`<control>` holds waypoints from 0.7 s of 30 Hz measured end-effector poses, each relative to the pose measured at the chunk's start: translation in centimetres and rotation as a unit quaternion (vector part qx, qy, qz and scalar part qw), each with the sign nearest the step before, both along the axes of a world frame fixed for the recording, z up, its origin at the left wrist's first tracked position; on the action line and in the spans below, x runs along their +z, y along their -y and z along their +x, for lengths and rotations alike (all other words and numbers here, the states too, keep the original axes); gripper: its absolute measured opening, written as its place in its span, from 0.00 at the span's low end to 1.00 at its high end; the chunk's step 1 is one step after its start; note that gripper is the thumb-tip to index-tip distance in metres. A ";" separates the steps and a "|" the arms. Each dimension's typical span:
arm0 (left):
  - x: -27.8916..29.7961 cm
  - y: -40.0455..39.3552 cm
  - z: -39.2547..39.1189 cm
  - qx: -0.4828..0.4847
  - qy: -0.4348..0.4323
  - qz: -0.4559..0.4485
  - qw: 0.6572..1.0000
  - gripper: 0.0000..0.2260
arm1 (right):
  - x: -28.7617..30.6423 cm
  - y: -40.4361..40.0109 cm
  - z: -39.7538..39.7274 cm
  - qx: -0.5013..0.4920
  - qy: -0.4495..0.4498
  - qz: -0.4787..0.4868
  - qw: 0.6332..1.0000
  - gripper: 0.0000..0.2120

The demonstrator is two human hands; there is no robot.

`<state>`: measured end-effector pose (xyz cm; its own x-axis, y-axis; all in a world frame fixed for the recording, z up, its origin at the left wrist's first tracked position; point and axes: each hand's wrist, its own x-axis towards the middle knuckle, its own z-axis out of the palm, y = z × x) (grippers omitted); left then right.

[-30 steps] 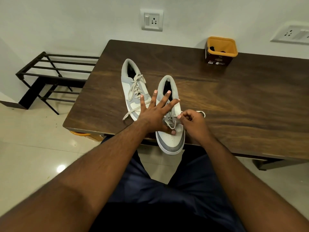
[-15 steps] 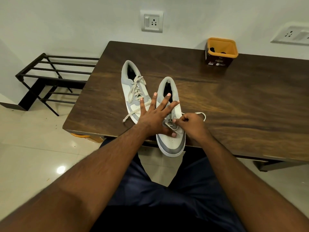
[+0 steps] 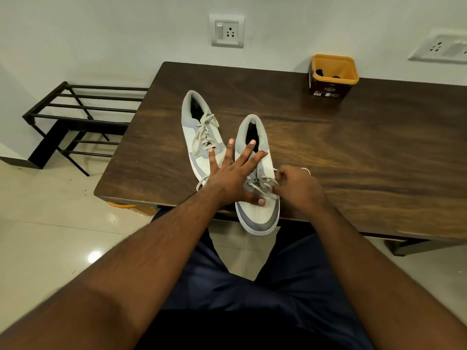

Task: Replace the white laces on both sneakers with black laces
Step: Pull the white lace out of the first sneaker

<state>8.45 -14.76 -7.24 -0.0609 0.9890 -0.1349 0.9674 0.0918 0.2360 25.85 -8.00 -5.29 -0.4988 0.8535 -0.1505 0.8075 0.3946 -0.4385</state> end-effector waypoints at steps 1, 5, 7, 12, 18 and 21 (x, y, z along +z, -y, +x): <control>0.0 0.0 0.0 0.000 0.001 -0.001 1.000 0.54 | 0.1 0.3 -0.4 0.008 -0.030 0.010 0.999 0.03; 0.1 0.0 0.1 0.004 -0.003 -0.004 1.000 0.54 | -0.4 0.5 -1.5 0.039 -0.051 -0.013 0.998 0.06; 0.0 0.1 0.0 0.006 -0.005 -0.004 1.000 0.54 | -0.6 0.4 -1.5 0.046 -0.034 -0.006 0.998 0.07; 0.1 0.1 0.0 0.004 -0.011 -0.004 1.000 0.54 | -1.6 -1.1 1.8 0.007 0.124 0.083 0.989 0.10; 0.0 0.2 0.1 0.008 -0.021 0.004 1.000 0.54 | -1.0 0.2 0.5 0.077 -0.008 0.099 0.992 0.07; 0.0 0.2 0.2 0.011 -0.024 0.004 1.000 0.55 | -0.8 0.6 -0.5 0.130 -0.010 0.119 0.984 0.07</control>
<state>8.66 -14.99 -7.25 -0.0895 0.9884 -0.1231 0.9751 0.1121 0.1911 25.38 -8.56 -6.05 -0.7057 0.7067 0.0506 0.6580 0.6802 -0.3232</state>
